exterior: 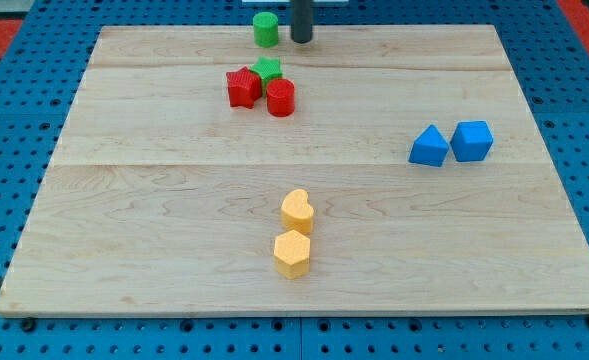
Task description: Push the green circle slightly towards the top left corner
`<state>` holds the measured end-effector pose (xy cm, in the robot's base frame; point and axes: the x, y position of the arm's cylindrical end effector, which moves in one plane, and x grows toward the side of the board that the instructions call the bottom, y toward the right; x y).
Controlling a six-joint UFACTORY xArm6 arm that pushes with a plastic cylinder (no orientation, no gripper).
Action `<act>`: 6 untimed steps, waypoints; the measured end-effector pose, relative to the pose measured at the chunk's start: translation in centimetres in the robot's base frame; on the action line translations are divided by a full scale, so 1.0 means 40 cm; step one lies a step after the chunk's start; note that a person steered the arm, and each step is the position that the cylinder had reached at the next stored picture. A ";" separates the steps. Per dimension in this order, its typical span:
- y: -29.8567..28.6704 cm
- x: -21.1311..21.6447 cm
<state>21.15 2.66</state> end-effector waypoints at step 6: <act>-0.672 0.000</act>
